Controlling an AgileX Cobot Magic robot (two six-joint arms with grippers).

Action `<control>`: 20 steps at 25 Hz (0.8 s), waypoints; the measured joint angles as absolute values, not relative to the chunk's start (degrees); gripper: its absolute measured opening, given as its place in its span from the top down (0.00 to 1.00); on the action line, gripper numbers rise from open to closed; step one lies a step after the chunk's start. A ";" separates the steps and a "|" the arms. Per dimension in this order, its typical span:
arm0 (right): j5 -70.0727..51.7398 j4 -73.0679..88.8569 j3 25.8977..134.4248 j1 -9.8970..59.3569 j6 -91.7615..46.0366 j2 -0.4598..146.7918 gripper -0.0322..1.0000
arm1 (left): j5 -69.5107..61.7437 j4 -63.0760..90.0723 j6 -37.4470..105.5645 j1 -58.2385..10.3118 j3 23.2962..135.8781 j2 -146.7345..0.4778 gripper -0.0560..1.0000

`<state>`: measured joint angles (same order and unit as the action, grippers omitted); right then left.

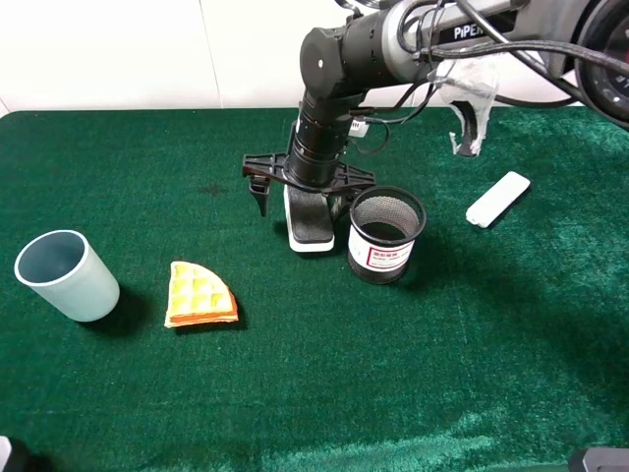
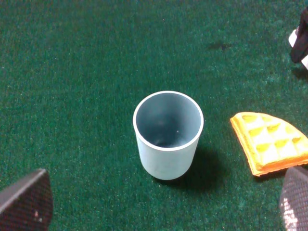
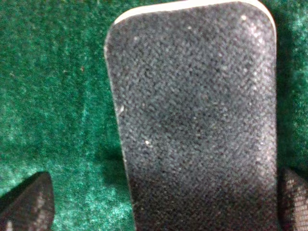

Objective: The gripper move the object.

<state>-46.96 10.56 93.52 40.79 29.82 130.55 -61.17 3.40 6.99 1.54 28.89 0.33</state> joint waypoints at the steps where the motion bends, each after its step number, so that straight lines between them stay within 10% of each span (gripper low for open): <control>1: -47.44 10.46 94.10 40.79 29.82 130.49 0.30 | -61.17 3.40 6.99 1.54 28.89 0.33 0.04; 20: -69.31 4.07 117.67 40.79 22.71 128.24 0.30 | -61.15 3.40 6.99 1.54 28.89 0.33 0.04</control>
<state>-69.31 4.07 117.67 40.79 22.71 128.24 -61.15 3.40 6.99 1.54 28.89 0.33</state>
